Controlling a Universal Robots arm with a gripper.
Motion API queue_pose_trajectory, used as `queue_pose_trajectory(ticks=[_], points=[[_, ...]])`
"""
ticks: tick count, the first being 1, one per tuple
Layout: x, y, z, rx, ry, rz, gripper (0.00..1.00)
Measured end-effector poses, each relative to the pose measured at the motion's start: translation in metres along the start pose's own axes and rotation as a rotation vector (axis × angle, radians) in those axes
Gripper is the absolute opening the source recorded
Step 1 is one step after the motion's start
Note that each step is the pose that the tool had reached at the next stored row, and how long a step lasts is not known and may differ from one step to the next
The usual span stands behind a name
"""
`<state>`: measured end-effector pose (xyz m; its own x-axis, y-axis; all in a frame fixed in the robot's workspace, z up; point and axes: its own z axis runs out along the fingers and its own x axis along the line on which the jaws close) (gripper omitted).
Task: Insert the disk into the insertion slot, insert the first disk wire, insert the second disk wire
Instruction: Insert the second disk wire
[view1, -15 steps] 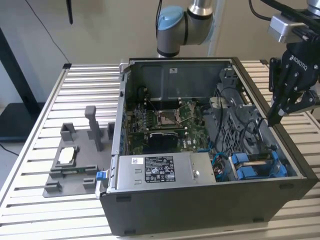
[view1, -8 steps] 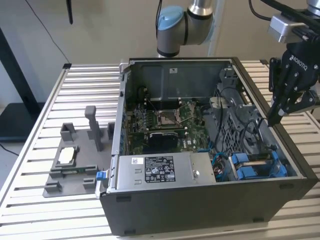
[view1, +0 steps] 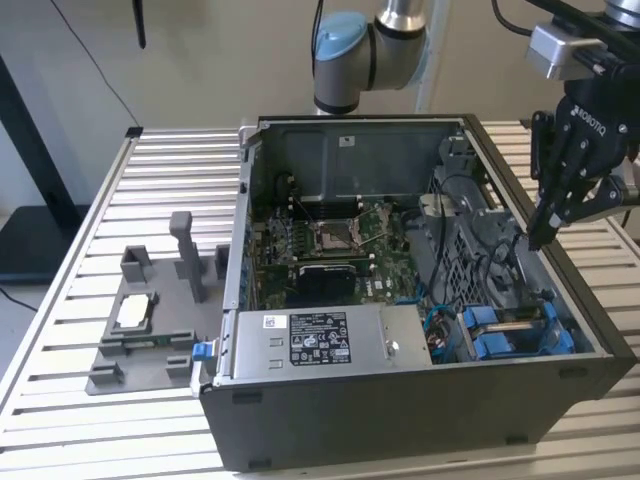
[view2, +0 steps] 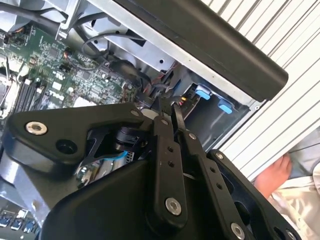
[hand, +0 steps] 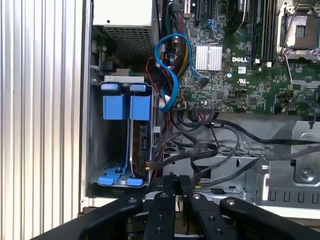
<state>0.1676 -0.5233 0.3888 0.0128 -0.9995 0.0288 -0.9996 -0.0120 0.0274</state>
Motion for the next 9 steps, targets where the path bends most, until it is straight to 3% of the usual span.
queue_pose_trajectory(ticks=[9], points=[[-0.0042,0.0162,-0.0007,0.0024,0.0002,0.000,0.16]])
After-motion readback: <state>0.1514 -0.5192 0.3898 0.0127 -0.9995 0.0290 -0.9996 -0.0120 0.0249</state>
